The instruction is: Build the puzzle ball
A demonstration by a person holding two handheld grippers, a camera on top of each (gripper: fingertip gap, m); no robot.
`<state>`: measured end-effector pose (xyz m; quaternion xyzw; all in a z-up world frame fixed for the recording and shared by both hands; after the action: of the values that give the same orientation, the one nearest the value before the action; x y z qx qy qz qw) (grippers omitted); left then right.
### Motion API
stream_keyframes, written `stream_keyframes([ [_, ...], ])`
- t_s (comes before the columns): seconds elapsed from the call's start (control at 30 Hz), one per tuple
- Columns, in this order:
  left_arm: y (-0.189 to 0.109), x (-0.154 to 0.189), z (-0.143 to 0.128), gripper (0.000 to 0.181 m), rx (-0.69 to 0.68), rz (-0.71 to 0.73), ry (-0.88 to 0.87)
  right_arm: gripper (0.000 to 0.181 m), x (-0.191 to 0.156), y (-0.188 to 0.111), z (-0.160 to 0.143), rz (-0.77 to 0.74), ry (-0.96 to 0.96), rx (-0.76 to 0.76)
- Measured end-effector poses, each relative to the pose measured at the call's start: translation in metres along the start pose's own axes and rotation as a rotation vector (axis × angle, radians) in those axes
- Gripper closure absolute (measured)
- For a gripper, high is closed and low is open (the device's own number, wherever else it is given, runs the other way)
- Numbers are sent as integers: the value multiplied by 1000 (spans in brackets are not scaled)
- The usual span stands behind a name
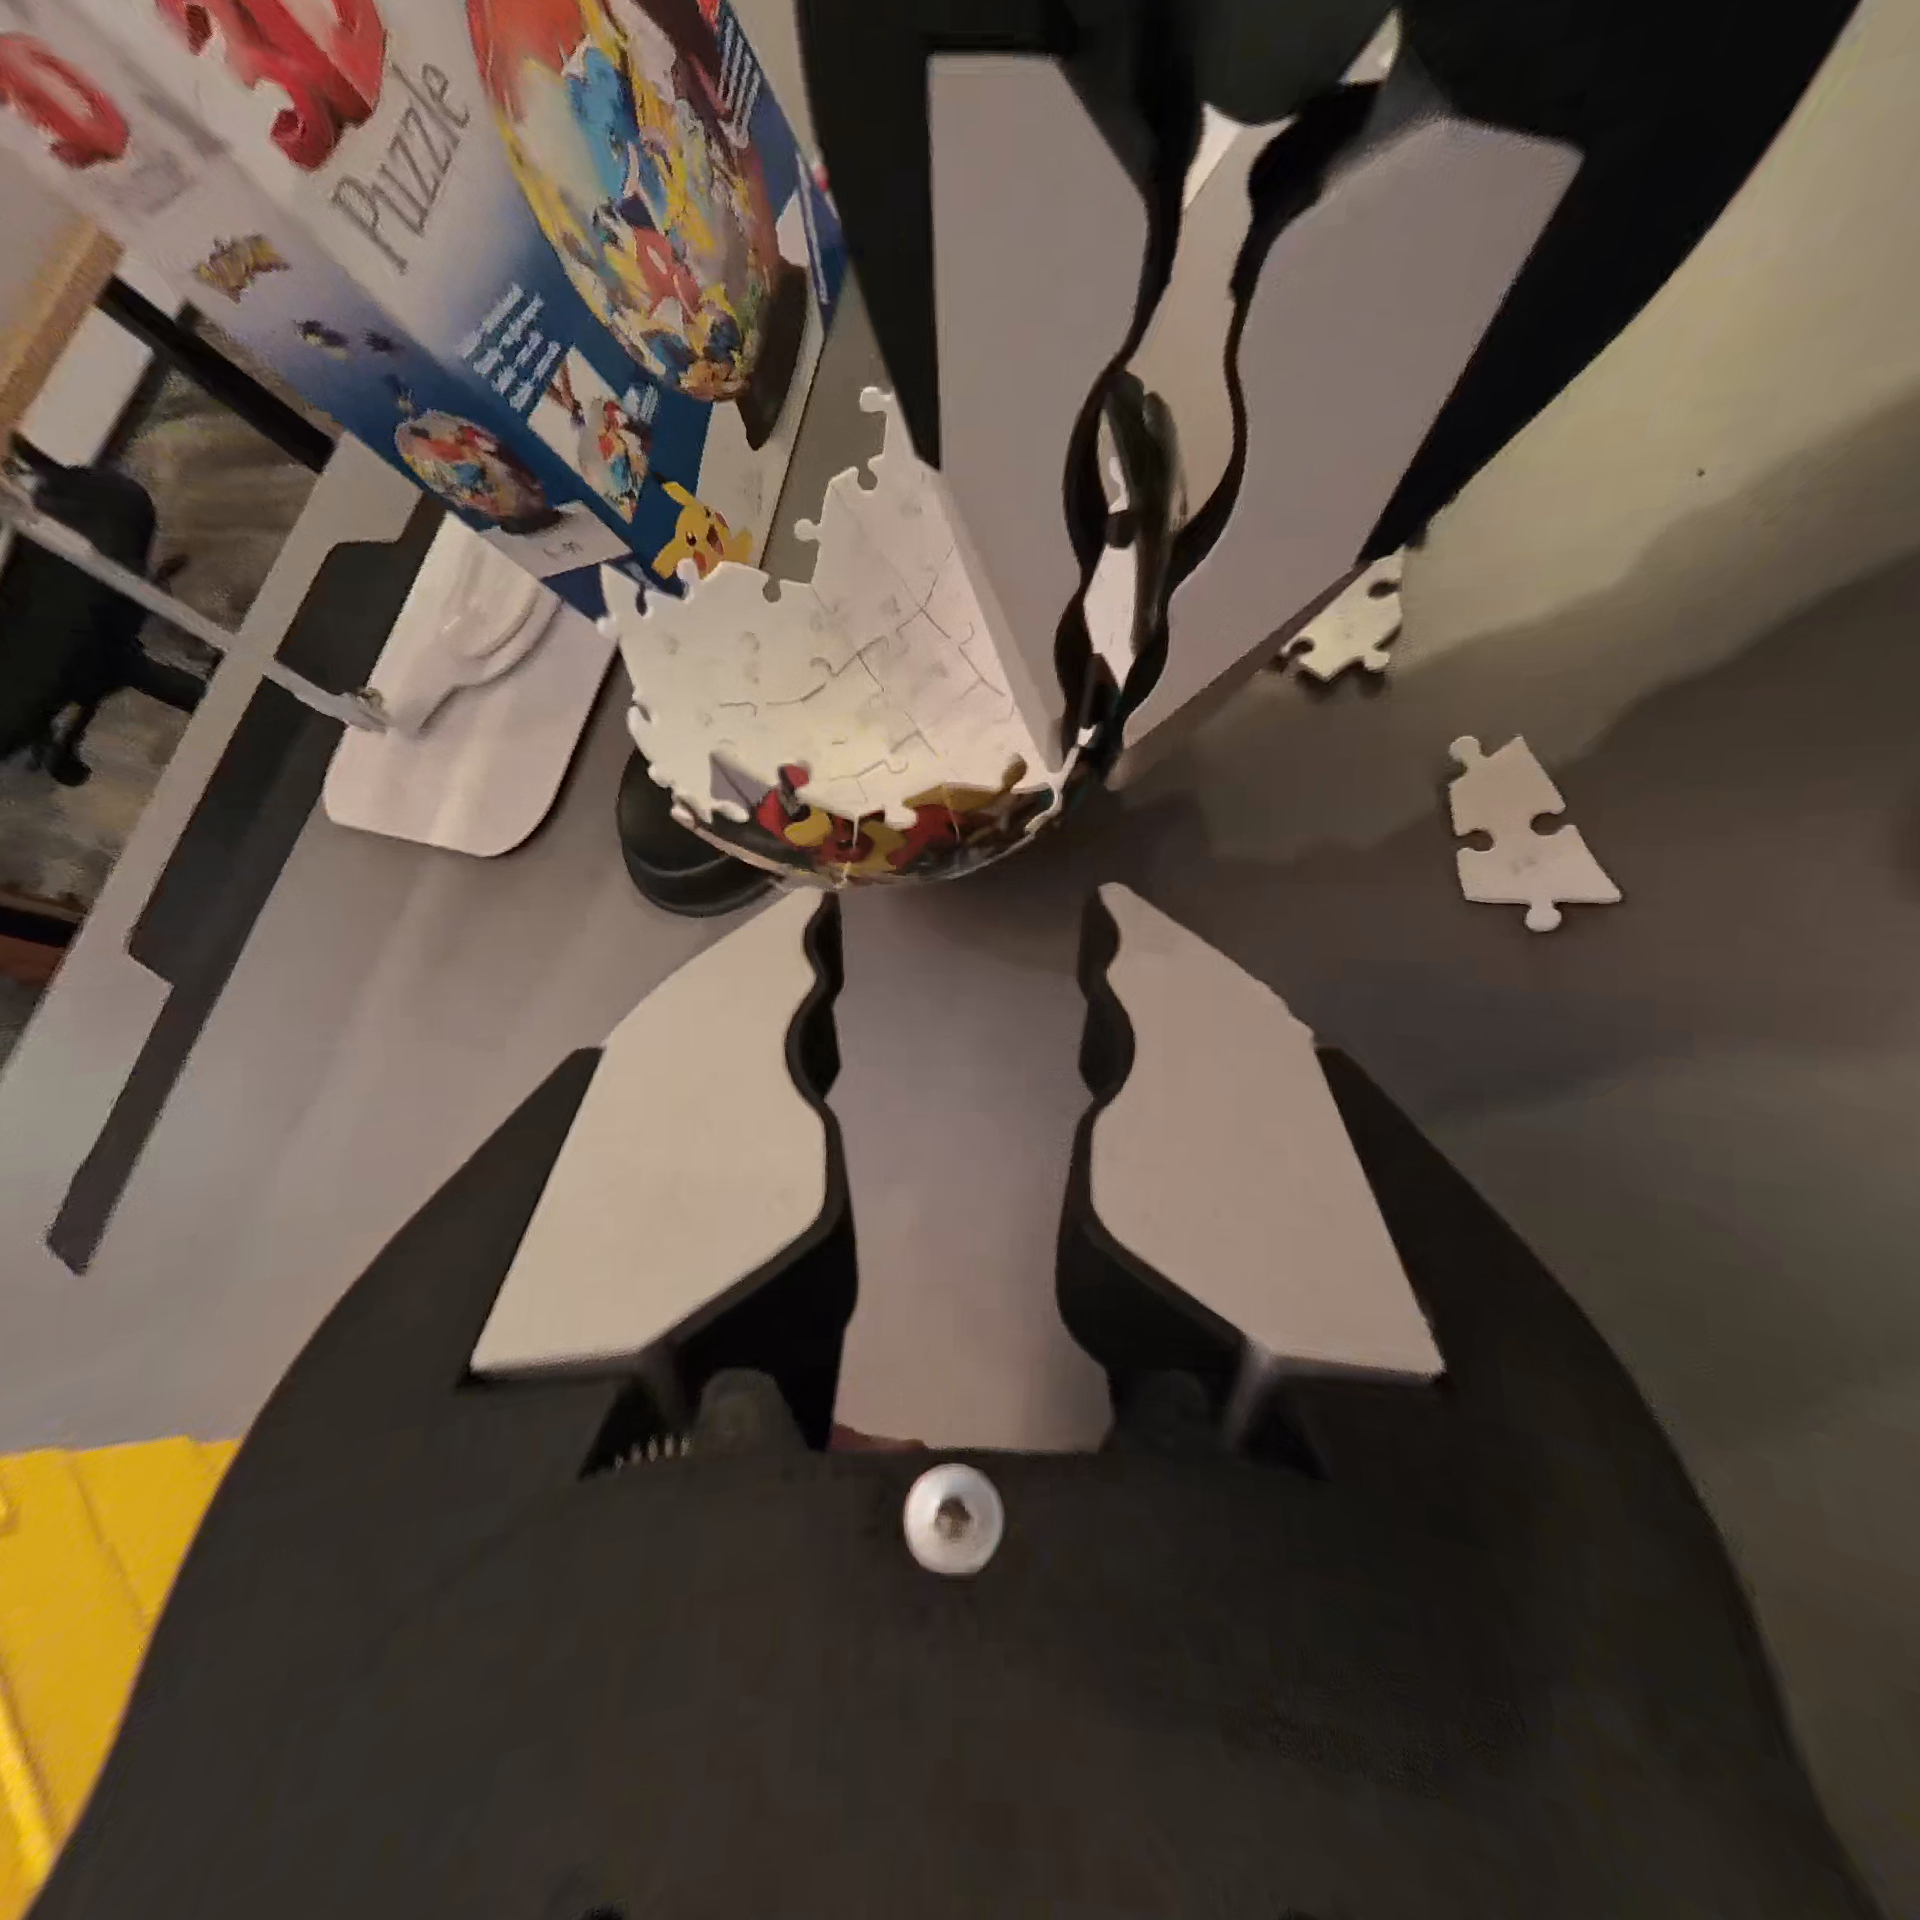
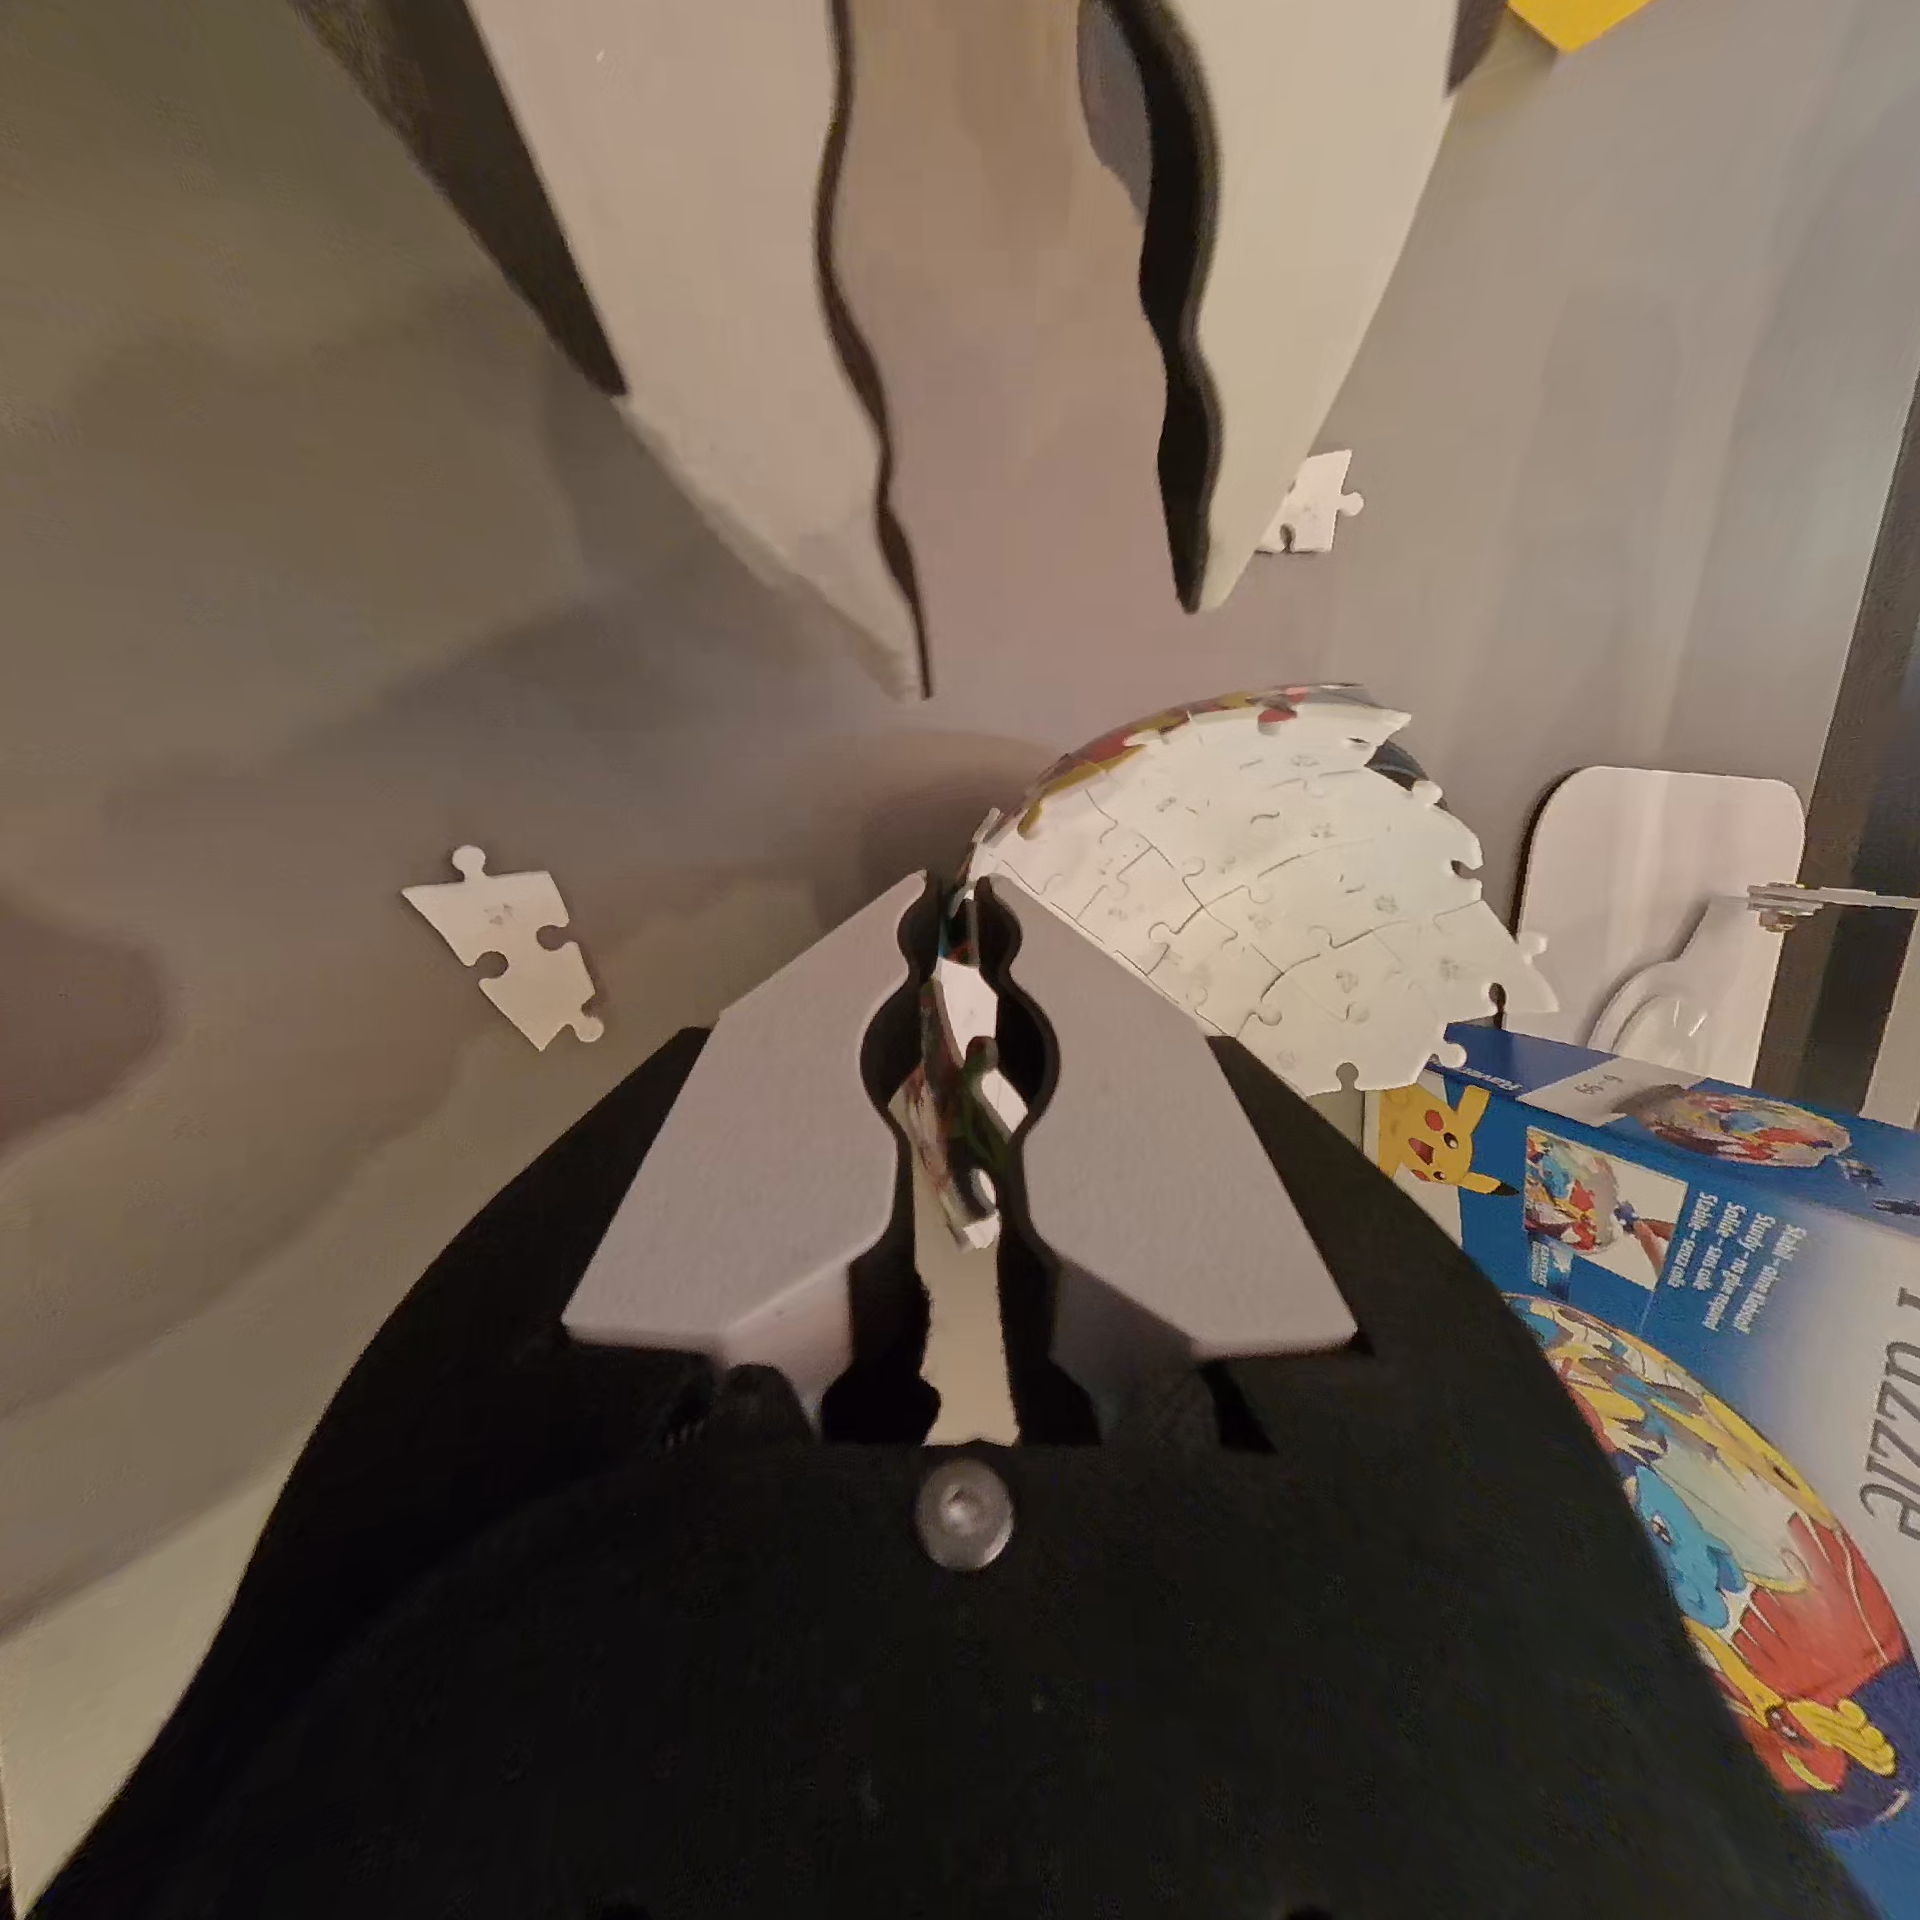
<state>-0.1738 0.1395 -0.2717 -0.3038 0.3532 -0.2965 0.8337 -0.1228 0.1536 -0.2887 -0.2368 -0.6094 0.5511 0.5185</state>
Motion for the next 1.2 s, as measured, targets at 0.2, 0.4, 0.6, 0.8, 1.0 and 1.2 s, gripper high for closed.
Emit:
stream_keyframes([
  [0.2, 3, -9, 11, 124, 40, 30, 91, 177, 2, -2, -3, 6, 2, 20],
  [0.4, 10, -10, 19, 120, 13, 26, 223, 178, 1, -2, -4, 11, -6, 36],
  [0.6, 14, -13, 23, 124, 5, 1, 283, 178, 1, -3, -6, 18, -9, 50],
  [0.8, 4, -32, 23, 131, 55, -44, 158, 178, 3, -4, -7, 14, -1, 59],
  [1.0, -2, -47, 32, 121, 42, -56, 232, 178, 0, -5, -7, 22, -13, 65],
  [1.2, 16, -33, 30, 113, -95, -134, 467, 178, -1, -9, -10, 41, -28, 87],
])
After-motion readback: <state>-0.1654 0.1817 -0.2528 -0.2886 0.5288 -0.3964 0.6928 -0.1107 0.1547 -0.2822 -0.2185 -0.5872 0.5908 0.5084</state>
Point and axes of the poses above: each gripper's, where its closed fingertips meet, y out along the fingers, z out of its top, x = y × z across the jaws, the point moved 2 cm from there along -y, back along the fingers, and after that the axes turned 13 degrees about -x, right-handed, at the moved point
